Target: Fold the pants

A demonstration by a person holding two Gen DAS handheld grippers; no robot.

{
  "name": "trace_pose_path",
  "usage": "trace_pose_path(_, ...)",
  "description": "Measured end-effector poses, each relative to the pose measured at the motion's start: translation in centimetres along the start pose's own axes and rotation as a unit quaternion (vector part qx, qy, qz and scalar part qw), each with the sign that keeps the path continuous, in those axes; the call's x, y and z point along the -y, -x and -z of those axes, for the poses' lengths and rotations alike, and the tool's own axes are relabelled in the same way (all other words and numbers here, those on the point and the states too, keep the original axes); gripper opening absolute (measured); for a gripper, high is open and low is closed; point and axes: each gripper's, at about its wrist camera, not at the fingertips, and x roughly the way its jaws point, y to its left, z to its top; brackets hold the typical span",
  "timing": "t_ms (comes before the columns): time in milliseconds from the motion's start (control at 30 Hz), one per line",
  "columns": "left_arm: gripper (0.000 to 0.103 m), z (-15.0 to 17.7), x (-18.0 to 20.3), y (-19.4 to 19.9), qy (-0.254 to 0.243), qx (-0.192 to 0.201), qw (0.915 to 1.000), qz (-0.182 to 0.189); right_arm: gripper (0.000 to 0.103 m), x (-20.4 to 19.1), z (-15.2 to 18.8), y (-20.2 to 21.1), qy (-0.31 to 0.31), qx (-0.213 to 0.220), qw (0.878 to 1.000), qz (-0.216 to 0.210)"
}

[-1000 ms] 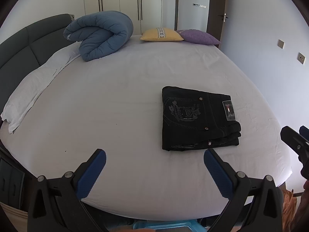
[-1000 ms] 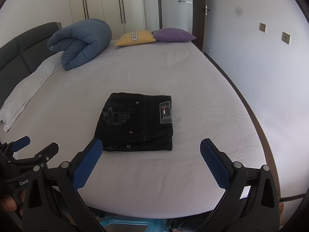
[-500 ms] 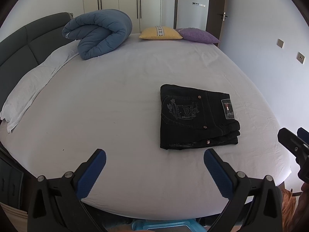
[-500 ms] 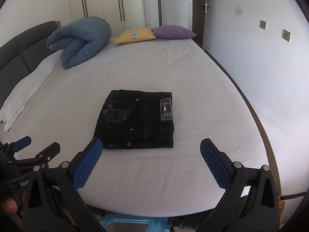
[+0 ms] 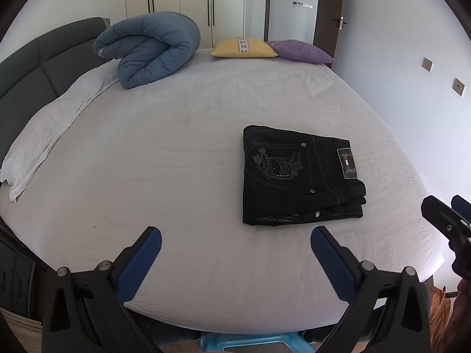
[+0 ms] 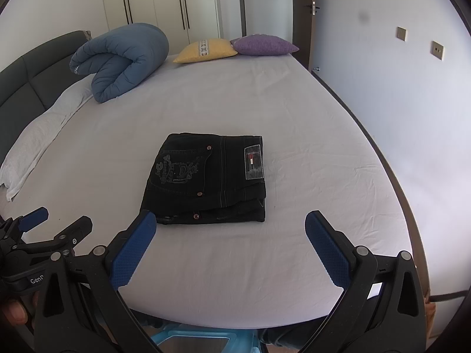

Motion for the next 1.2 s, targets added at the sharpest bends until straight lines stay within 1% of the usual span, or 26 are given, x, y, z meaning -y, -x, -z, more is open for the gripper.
trace_pose_path(433, 0.103, 0.07, 0.06, 0.04, 0.001, -0.001, 1.0, -0.001, 0.103, 0.01, 0.02, -0.03, 0.0, 0.0, 1.0, 0.0)
trace_pose_path(1200, 0.103, 0.29, 0.23, -0.49, 0.001, -0.009, 0.9999, 0.009, 0.103, -0.07, 0.15, -0.02, 0.0, -0.002, 1.0, 0.001)
